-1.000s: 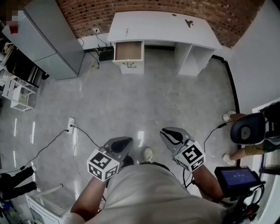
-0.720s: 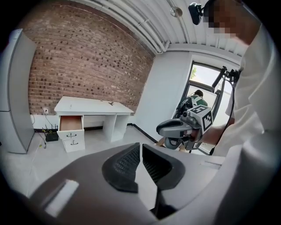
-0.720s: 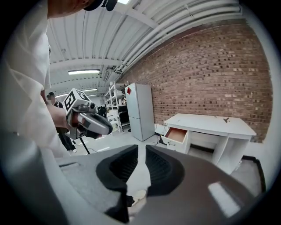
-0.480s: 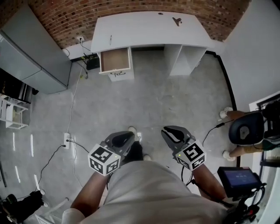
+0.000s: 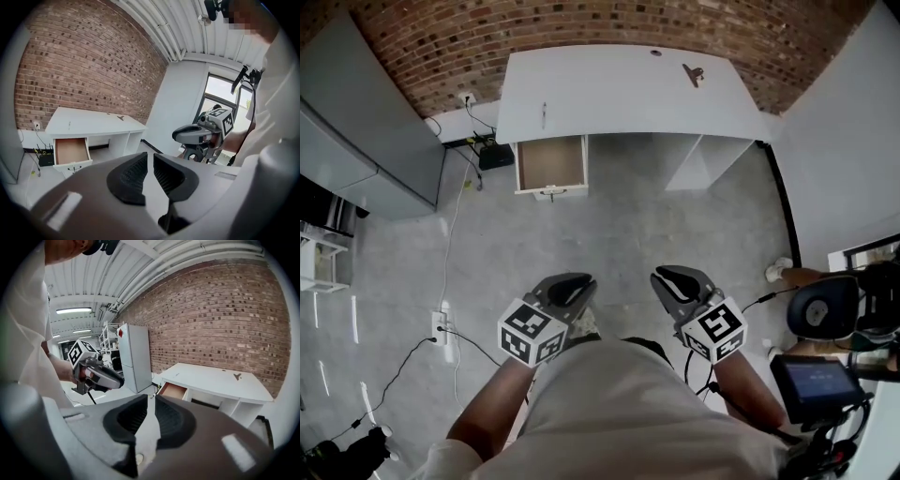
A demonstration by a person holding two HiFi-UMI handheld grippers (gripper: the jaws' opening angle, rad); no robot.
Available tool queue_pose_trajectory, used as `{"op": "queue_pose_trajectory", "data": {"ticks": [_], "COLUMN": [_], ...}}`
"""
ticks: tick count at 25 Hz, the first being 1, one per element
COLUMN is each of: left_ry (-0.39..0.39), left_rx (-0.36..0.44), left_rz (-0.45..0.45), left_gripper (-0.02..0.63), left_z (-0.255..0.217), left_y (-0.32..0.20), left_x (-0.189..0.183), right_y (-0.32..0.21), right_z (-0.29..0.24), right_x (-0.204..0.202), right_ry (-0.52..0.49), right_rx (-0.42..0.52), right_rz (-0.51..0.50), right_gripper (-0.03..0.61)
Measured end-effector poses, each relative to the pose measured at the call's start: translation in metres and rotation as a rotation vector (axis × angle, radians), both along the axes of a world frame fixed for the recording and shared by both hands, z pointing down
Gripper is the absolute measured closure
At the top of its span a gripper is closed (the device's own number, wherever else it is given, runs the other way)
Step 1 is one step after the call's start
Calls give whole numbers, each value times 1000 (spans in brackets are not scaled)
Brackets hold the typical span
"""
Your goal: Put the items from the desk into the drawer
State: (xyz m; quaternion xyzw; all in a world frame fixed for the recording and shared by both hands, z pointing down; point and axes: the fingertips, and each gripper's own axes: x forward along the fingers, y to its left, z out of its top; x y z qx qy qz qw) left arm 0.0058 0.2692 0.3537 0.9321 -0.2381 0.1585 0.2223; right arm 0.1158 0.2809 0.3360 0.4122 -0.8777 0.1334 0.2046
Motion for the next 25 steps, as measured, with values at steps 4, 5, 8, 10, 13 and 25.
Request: {"op": "queue_pose_trajectory", "data": {"ticks": [4,5,8,10,13,25], "left_ry": [-20,-25,-38,-41,-75,-251], "left_rx": [-14,-19,-19,-14,-14,-59], "left_rz": [-31,-39,-78,-106,-152,-378], "left_gripper": [565,565,565,565,556,537], "left_z": [9,11,16,20,31,79], "left_y": [-50,-60,-94,-119,-161,-375], "left_x": [-26,-30,-40,-40,-44,-37], "right_y": [-56,-67,-99,-121,-156,-336], "right_z": [-3,-3,-1,6,18,28], "right_x": [-31,-37,-47,-45,-44,-16], "right_ry": [-1,-12,-24,-26,-34,-81], "right_rx": [19,16,9,-1,-18,-64], "right_rz": [-38,-48,-79,-90,-112,-281], "right_gripper": [543,546,554,554,554,554]}}
